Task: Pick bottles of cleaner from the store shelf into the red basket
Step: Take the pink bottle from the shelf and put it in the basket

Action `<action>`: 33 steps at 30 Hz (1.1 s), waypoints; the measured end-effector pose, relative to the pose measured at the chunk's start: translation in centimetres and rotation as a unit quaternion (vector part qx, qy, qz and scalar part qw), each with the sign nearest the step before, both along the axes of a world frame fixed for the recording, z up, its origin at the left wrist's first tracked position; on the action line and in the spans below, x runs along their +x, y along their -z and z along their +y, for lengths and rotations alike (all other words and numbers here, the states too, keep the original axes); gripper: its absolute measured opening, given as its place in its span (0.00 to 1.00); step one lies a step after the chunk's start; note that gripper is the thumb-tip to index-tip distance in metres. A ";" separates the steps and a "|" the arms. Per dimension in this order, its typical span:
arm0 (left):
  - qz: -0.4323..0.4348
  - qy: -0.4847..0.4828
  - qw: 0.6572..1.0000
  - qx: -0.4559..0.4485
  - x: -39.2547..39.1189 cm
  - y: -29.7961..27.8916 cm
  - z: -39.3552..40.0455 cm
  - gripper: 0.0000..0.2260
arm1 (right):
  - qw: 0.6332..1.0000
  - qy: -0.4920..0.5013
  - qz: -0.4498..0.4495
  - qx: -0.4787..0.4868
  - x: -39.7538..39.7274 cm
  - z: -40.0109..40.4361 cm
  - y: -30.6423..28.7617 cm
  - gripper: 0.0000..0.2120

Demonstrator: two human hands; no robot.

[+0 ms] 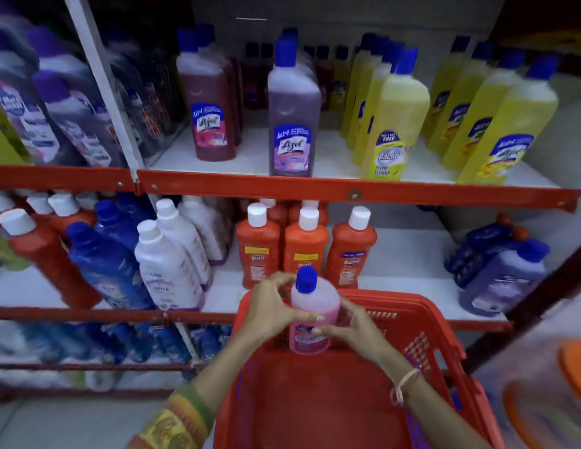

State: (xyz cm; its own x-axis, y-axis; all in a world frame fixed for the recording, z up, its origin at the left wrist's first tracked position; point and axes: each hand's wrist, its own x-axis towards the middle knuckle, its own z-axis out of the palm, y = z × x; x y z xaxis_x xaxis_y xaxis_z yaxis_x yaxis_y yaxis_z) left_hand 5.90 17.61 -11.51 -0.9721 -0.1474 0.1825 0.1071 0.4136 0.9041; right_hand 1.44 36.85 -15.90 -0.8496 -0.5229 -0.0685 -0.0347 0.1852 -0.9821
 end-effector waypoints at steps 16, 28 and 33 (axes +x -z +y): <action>-0.165 -0.014 0.986 -0.022 4.6 14.6 2.1 0.30 | 0.971 -0.019 -0.038 0.236 4.2 -0.2 12.0 0.30; -0.216 0.000 0.971 -0.106 4.7 14.9 1.5 0.28 | 0.942 -0.088 0.010 0.323 3.5 -0.1 11.4 0.26; -0.218 0.052 0.957 -0.187 4.4 12.6 0.9 0.22 | 0.932 -0.138 0.035 0.334 2.3 -0.1 9.2 0.23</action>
